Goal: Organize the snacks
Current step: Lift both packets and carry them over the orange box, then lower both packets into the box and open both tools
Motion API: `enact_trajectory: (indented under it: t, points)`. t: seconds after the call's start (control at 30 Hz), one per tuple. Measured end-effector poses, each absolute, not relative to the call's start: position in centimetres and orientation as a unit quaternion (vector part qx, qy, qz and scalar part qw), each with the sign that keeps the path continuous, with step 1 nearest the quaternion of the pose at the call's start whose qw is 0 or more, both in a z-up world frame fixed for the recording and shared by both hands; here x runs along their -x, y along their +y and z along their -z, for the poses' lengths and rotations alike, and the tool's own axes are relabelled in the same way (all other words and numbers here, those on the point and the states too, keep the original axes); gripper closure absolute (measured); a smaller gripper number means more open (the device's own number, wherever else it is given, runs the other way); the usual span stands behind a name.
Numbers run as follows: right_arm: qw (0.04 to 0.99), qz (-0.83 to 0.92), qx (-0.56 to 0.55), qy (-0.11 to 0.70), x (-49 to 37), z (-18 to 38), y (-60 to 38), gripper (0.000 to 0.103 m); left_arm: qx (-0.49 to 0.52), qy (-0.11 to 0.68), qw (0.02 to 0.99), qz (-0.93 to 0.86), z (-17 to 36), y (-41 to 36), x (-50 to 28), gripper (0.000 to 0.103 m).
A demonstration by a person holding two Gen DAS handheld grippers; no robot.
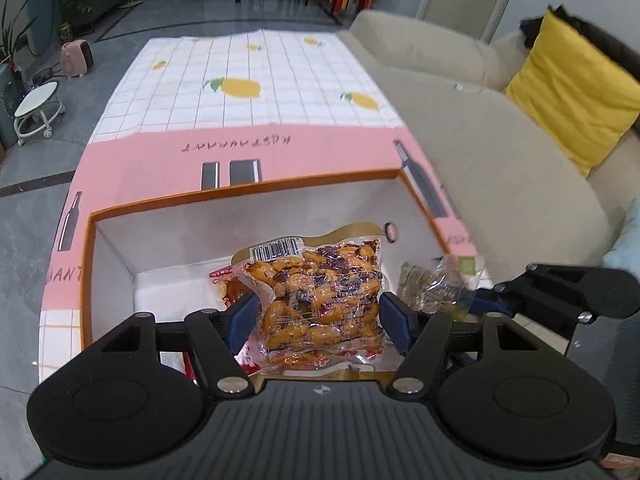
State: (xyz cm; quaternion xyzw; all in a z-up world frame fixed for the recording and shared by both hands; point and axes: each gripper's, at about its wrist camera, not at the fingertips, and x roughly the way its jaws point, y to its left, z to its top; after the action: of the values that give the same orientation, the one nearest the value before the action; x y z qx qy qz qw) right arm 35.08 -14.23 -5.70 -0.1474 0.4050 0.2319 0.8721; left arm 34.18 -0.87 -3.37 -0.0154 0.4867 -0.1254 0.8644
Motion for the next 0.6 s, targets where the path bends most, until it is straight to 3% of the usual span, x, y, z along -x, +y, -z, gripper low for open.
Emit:
enact_trajectory:
  t: [0.6]
  points:
    - [0.838, -0.222, 0.228, 0.442, -38.9, 10.6, -11.8, 0.067, -0.037, 0.545, 0.830, 0.109, 9.3, -2.3, -38.5, 0.027]
